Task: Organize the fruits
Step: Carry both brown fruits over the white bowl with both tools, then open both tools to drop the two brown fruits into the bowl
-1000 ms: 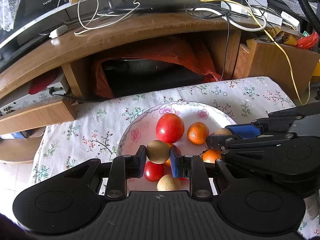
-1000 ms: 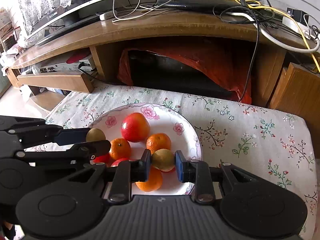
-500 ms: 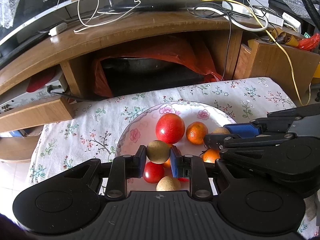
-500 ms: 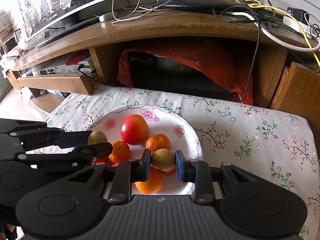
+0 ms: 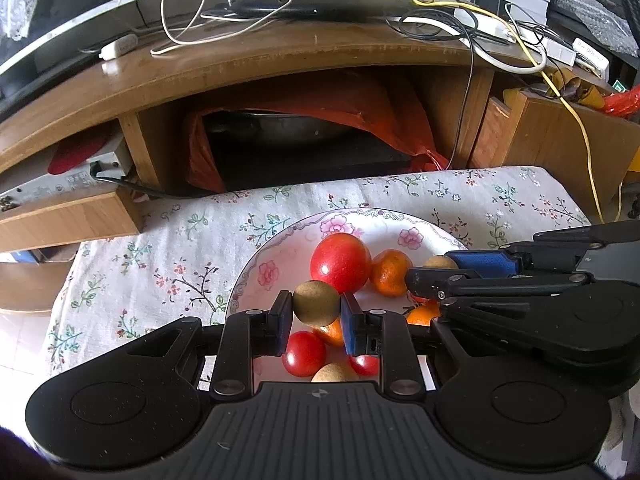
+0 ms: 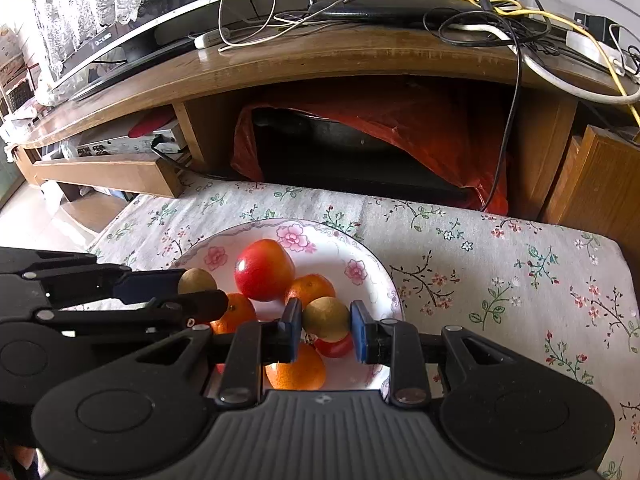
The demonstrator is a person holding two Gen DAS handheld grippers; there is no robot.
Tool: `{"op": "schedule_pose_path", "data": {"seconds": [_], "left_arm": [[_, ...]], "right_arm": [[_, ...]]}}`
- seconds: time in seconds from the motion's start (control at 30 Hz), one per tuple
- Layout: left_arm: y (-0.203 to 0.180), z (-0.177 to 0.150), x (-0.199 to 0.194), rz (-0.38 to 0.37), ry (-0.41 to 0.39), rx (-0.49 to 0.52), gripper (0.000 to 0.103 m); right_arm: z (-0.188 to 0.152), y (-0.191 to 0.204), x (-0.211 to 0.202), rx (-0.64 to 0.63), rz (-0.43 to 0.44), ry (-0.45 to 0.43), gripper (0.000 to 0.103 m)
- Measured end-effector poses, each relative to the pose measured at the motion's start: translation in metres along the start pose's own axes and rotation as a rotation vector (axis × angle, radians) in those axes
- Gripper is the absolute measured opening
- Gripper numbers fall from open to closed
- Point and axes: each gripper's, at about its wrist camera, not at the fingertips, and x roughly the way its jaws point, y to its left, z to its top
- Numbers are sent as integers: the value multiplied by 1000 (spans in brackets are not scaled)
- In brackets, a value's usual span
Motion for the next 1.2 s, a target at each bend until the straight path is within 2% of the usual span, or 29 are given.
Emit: {"op": "schedule_pose_path", "data": {"seconds": [0.43,0.93,1.2], "left_arm": [[1,-2,4,-1,39,6,33],[-1,0,3,-3,46,-16,41],[0,2,-3,-31,44,-38,47]], "right_arm": [[2,-3,-1,12,15,14,20],[5,-9,-5,46,34,41,20],[6,-13,-12,75,34,40,20]]}}
